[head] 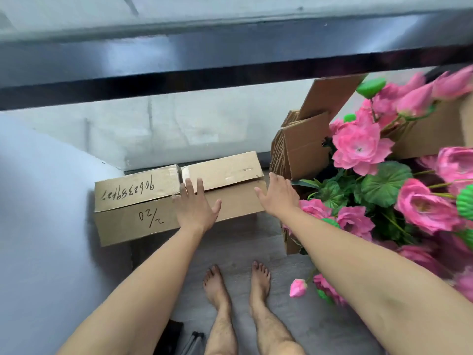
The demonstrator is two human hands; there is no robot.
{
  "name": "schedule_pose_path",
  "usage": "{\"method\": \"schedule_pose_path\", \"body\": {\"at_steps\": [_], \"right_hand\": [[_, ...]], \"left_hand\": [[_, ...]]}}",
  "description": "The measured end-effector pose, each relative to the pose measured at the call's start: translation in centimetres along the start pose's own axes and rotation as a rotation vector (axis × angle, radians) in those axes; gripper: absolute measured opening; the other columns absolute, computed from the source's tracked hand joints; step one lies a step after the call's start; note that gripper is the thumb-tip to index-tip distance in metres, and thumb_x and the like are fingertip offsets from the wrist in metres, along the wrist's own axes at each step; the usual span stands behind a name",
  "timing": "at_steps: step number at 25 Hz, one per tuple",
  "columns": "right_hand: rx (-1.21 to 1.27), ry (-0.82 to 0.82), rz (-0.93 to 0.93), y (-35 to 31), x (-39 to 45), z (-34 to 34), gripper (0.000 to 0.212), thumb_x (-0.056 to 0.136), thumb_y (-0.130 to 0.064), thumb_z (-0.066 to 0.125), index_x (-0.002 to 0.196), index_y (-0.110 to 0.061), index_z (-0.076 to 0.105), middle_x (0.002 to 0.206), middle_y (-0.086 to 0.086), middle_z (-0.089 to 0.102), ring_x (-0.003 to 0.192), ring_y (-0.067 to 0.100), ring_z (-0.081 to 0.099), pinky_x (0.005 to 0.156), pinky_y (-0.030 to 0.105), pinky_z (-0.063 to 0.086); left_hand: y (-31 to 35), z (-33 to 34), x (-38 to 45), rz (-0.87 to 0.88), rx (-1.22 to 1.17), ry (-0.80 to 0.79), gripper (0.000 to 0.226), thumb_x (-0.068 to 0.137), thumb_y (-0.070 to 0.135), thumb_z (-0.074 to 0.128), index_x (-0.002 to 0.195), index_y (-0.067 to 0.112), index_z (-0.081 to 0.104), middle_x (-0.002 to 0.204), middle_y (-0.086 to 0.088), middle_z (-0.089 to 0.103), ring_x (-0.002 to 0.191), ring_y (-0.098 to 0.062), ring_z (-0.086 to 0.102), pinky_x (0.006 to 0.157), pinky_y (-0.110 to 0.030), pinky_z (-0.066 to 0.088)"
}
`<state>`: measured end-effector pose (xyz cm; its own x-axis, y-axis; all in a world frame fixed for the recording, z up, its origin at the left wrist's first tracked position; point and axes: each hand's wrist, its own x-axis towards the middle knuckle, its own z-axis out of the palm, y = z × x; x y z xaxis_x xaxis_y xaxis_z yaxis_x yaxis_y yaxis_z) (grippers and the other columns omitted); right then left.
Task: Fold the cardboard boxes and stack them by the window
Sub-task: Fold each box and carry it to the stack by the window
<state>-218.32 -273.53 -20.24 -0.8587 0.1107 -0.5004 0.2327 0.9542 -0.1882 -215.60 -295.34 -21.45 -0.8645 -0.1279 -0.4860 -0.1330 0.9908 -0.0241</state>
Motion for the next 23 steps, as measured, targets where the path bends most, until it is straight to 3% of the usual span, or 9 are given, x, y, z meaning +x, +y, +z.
{"method": "schedule_pose_path", "body": {"at_steps": [5, 8, 12, 17, 23], "right_hand": [[0.013, 0.024, -0.028, -1.9, -9.2, -7.0, 0.061, 0.097, -0.053, 0.047, 0.144, -0.014, 0.038, 0.140, 0.010, 0.050, 0.130, 0.032, 0.043, 0.097, 0.044, 0.042], [-0.005, 0.083, -0.049, -2.2, -14.1, -9.7, 0.061, 0.098, -0.053, 0.045, 0.145, -0.014, 0.037, 0.142, 0.008, 0.048, 0.129, 0.031, 0.043, 0.099, 0.044, 0.041], [-0.042, 0.108, 0.006, -1.3, -20.2, -11.3, 0.053, 0.097, -0.053, 0.046, 0.135, -0.016, 0.045, 0.135, 0.007, 0.051, 0.125, 0.030, 0.046, 0.099, 0.043, 0.041], [0.014, -0.018, 0.115, 1.0, -26.5, -9.6, 0.054, 0.096, -0.052, 0.049, 0.133, -0.013, 0.049, 0.136, 0.011, 0.053, 0.128, 0.032, 0.047, 0.100, 0.045, 0.041], [0.207, -0.057, 0.319, 9.4, -33.4, -8.0, 0.050, 0.095, -0.050, 0.051, 0.129, -0.013, 0.053, 0.131, 0.011, 0.059, 0.121, 0.034, 0.056, 0.094, 0.042, 0.047]], "left_hand": [[-0.3, -7.2, -7.5, 0.092, -0.111, 0.086, 0.076, 0.092, 0.063, 0.043, 0.154, 0.023, 0.027, 0.157, -0.010, 0.032, 0.140, -0.031, 0.033, 0.109, -0.046, 0.032], [-0.4, -10.2, -11.4, 0.154, -0.062, 0.123, 0.071, 0.091, 0.062, 0.044, 0.150, 0.025, 0.032, 0.151, -0.008, 0.039, 0.135, -0.029, 0.038, 0.105, -0.045, 0.035], [-0.1, -13.3, -15.8, 0.245, -0.035, 0.071, 0.065, 0.093, 0.059, 0.044, 0.147, 0.023, 0.038, 0.141, -0.007, 0.047, 0.131, -0.028, 0.042, 0.104, -0.043, 0.037], [0.6, -13.0, -20.8, 0.325, -0.048, 0.014, 0.058, 0.097, 0.058, 0.041, 0.142, 0.022, 0.046, 0.136, -0.007, 0.054, 0.129, -0.028, 0.047, 0.102, -0.041, 0.042], [7.3, -11.4, -26.0, 0.671, 0.373, -0.165, 0.054, 0.096, 0.057, 0.046, 0.132, 0.017, 0.049, 0.134, -0.008, 0.056, 0.127, -0.027, 0.051, 0.098, -0.040, 0.047]]}}
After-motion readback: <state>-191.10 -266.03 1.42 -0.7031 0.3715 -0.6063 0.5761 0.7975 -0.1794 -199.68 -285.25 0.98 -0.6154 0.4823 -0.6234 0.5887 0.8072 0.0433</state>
